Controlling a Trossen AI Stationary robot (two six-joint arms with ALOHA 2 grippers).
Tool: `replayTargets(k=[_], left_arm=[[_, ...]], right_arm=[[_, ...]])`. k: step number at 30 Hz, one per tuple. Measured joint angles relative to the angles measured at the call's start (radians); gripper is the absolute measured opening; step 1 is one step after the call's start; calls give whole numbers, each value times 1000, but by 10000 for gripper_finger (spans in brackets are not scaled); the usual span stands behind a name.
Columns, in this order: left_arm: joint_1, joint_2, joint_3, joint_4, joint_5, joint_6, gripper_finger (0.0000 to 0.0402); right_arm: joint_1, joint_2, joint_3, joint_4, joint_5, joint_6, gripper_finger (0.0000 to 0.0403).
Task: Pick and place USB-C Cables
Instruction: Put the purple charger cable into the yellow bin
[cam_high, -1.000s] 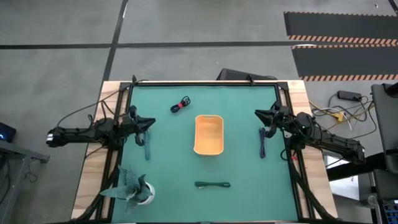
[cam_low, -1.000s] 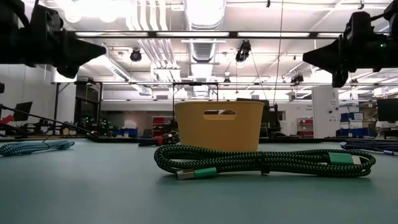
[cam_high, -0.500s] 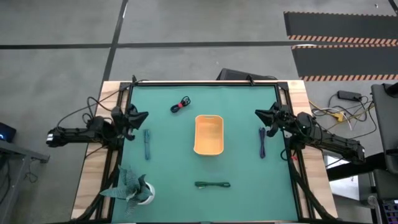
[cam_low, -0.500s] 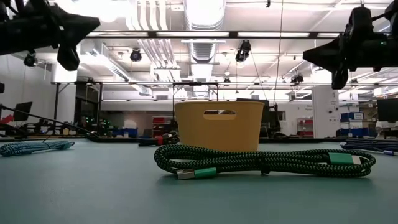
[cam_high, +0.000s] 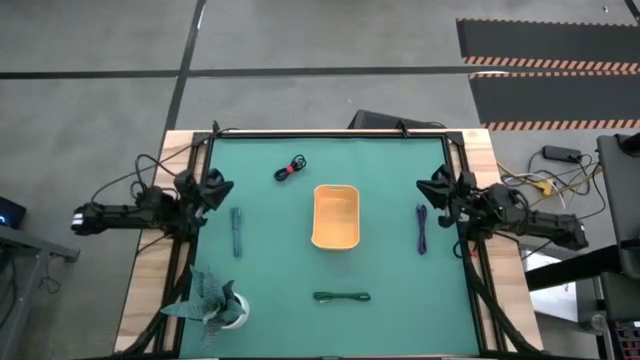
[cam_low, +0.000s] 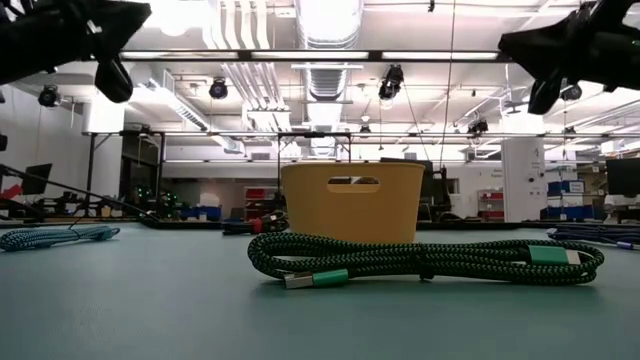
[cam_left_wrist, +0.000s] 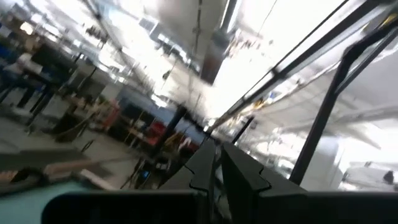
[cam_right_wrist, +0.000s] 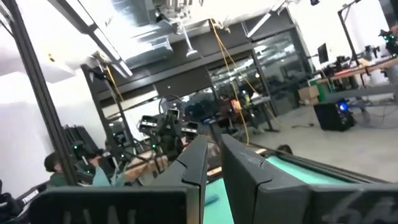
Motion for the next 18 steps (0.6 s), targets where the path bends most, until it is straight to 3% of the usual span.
replayTargets(k=[7,18], left_arm=[[0,59,3,245,1,257,12],[0,154,50,272,-54,715,12]], right_arm=[[62,86,0,96,72,-63,36],[67,301,0,283,119,-69,36]])
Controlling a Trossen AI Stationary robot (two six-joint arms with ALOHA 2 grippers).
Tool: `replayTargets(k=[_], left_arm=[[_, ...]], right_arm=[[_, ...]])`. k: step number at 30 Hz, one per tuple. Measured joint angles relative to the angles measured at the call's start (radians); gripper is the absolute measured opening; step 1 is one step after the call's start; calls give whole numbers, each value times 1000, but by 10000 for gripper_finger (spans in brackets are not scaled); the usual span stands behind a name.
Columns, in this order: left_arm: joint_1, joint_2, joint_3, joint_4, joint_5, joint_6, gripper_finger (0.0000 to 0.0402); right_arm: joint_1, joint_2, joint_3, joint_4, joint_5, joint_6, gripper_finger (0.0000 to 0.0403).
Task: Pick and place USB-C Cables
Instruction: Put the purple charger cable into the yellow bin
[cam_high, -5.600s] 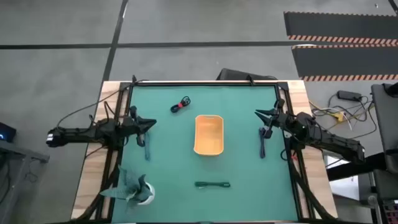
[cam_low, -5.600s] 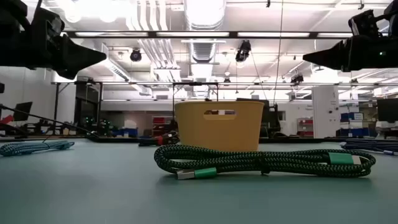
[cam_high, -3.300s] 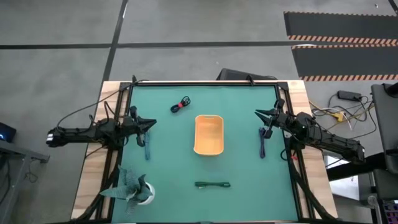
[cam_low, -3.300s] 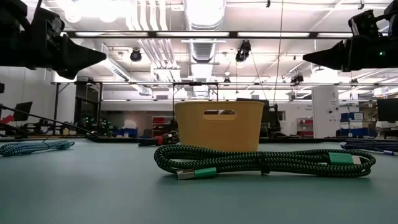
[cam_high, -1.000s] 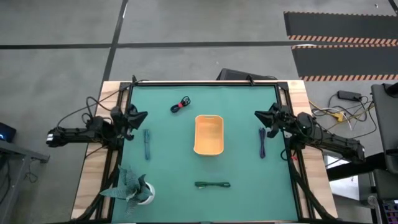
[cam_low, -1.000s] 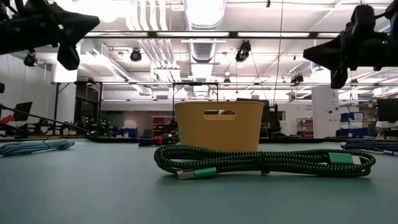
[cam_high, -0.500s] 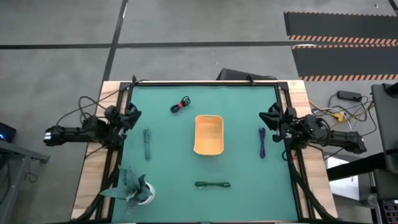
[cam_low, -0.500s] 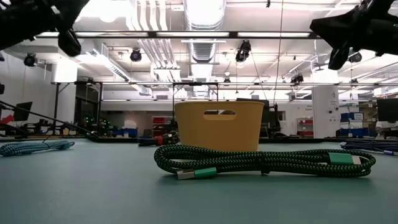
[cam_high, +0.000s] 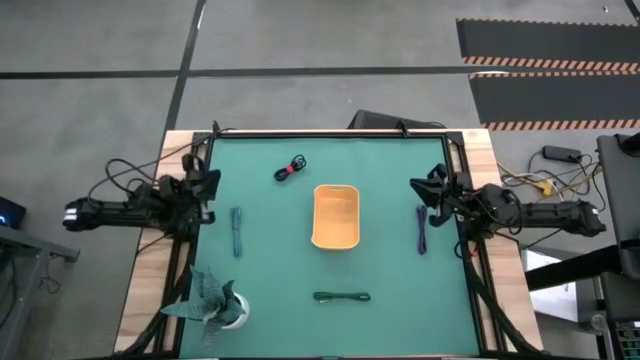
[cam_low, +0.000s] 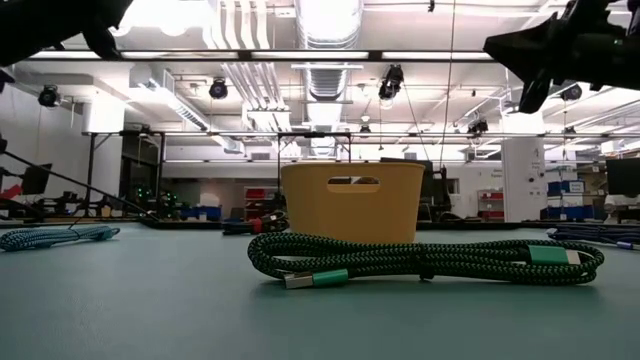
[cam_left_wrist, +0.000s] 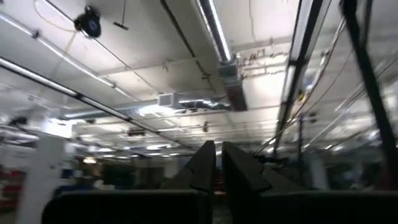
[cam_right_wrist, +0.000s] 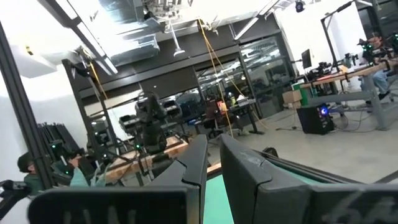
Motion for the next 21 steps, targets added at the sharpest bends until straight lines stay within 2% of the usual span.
replayTargets(k=[6,21], left_arm=[[0,20,2,3,-106,119,12],[0,16,-8,3,-108,136,12]], right_arm=[[0,105,2,98,6,9,36],[0,324,147,96,24,27,36]])
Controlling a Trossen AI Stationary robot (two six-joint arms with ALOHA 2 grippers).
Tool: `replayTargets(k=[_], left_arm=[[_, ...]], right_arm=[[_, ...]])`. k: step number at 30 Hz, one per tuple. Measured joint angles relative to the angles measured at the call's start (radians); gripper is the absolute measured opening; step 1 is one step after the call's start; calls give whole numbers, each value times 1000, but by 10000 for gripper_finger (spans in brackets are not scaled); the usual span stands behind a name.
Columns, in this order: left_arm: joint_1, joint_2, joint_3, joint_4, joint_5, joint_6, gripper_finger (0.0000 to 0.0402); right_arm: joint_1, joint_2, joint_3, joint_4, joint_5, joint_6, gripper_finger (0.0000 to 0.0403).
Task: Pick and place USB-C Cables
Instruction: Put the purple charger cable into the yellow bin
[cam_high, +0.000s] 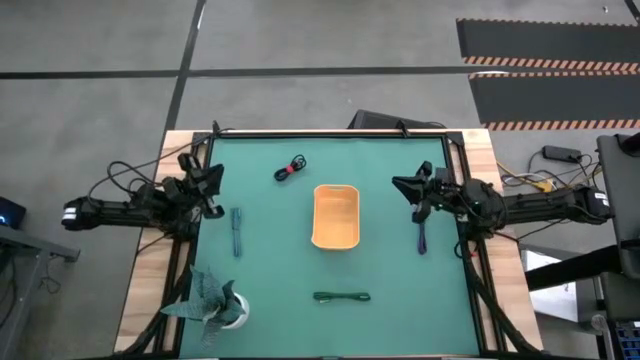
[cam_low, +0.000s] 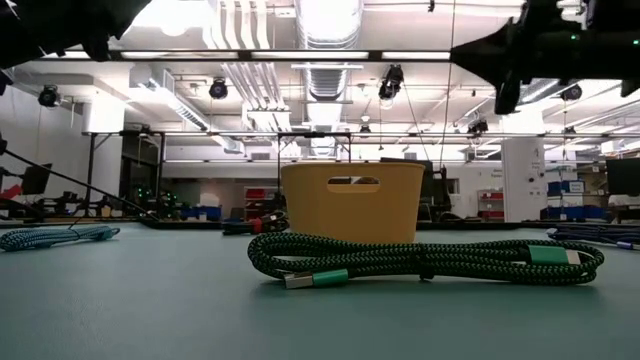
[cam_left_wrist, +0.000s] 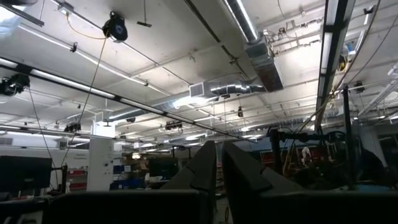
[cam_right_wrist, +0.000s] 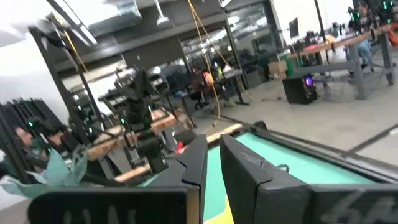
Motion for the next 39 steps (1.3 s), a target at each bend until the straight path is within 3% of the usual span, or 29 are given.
replayTargets(k=[15,28,39], left_arm=[[0,-7,0,1,0,12,12],[0,-12,0,5,0,13,12],[0,-12,0,6,0,13,12]], right_arm=[[0,280,203,-26,-1,46,36],[0,516,447,-303,-1,101,36],[0,640,568,-473,-2,126,36]])
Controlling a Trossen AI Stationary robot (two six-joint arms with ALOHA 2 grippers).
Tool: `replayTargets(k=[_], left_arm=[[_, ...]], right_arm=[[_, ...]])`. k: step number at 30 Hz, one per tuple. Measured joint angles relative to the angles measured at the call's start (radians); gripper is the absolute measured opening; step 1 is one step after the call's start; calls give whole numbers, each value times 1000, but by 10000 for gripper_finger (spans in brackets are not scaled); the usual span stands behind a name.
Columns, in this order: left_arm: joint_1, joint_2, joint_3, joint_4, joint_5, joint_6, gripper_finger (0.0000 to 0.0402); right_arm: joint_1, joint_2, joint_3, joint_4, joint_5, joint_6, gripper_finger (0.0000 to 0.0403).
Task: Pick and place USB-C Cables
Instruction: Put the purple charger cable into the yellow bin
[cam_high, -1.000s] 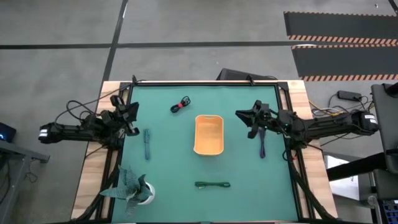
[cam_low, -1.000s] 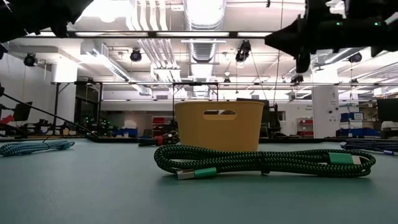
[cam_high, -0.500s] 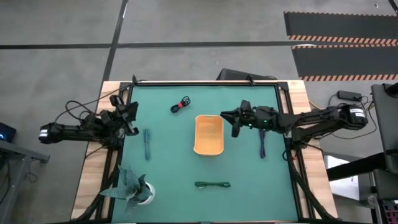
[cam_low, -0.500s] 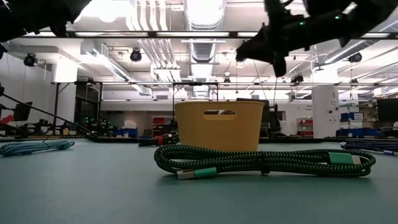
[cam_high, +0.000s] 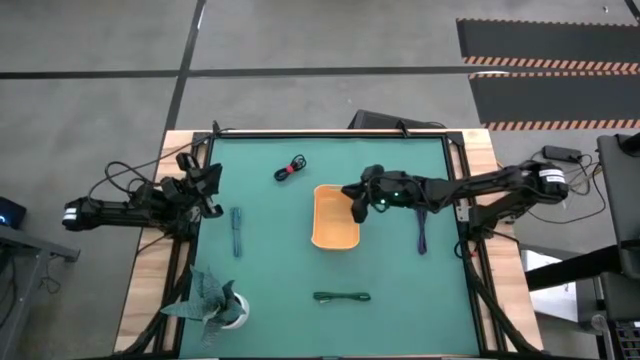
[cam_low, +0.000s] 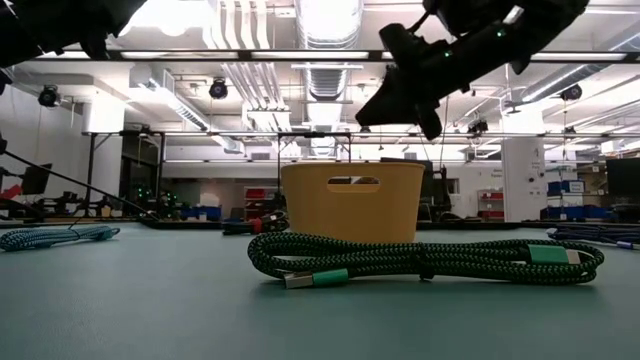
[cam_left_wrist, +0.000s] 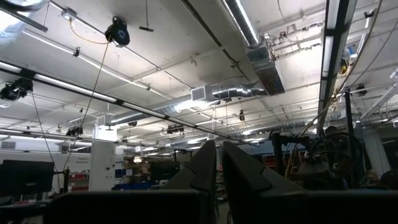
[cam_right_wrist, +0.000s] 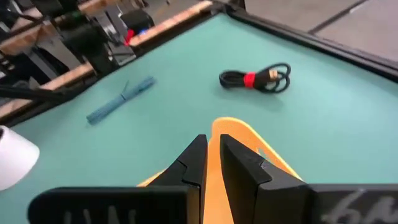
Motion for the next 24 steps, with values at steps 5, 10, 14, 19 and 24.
replayTargets(k=[5,10,14,19,24], left_arm=[[0,1,0,0,0,0,12],[0,1,-2,0,0,0,12],[0,2,-2,0,0,0,12],[0,1,-2,1,0,0,12],[0,-1,-2,2,0,0,12]], right_arm=[[1,16,9,-21,0,32,36],[20,16,8,-42,1,42,36],[57,15,14,-39,1,43,36],[112,22,35,-39,53,42,36],[148,22,56,-39,80,43,36]])
